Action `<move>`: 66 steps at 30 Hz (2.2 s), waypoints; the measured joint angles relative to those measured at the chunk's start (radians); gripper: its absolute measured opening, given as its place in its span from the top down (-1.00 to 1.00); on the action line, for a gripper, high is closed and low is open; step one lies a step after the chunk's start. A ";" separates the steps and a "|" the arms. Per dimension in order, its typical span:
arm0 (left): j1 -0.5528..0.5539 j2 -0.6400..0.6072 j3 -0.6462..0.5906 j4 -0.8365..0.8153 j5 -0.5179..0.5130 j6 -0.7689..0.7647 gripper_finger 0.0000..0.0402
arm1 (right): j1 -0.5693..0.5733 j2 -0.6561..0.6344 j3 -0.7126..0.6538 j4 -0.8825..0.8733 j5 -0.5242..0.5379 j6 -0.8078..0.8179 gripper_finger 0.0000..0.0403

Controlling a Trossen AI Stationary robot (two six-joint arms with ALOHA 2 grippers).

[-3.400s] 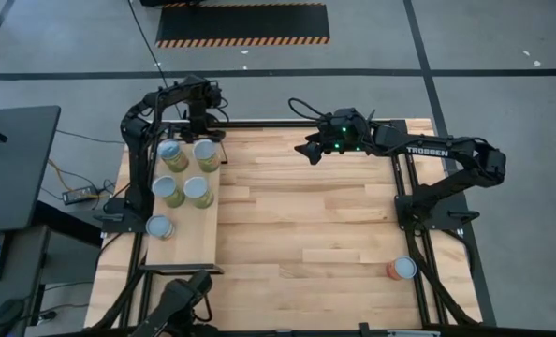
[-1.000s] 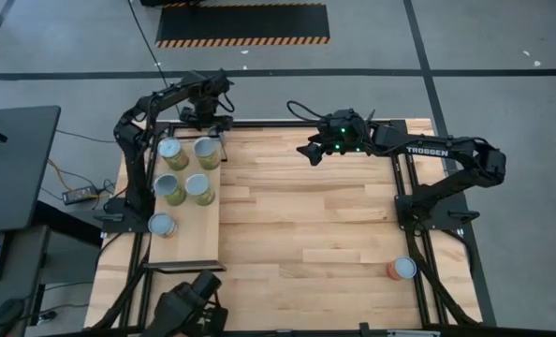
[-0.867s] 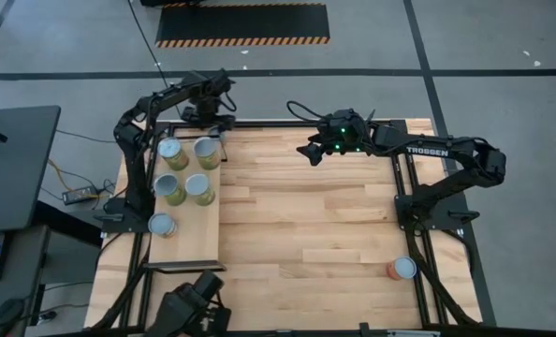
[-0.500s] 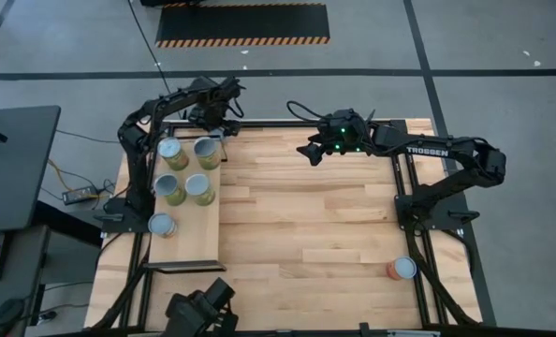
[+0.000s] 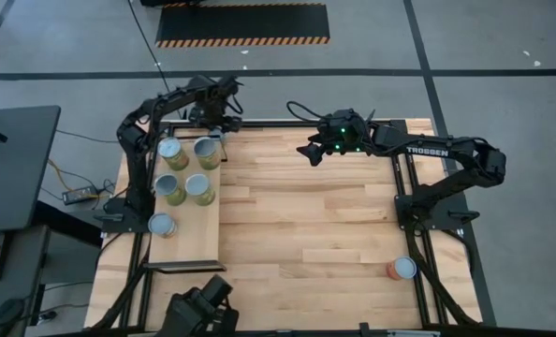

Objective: Pick and place cans onto a shelf
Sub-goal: Put the canned corn on the shelf

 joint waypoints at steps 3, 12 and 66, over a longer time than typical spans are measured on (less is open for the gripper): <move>0.020 0.000 0.000 -0.007 0.027 -0.024 -0.32 | 0.000 0.000 0.000 0.000 -0.002 -0.009 -0.73; 0.056 0.000 0.000 0.004 0.022 -0.024 -0.94 | 0.000 0.000 0.000 0.000 -0.003 -0.010 -0.73; 0.042 0.008 -0.093 0.048 -0.001 0.051 -0.80 | 0.000 0.000 0.000 0.015 0.020 -0.017 -0.73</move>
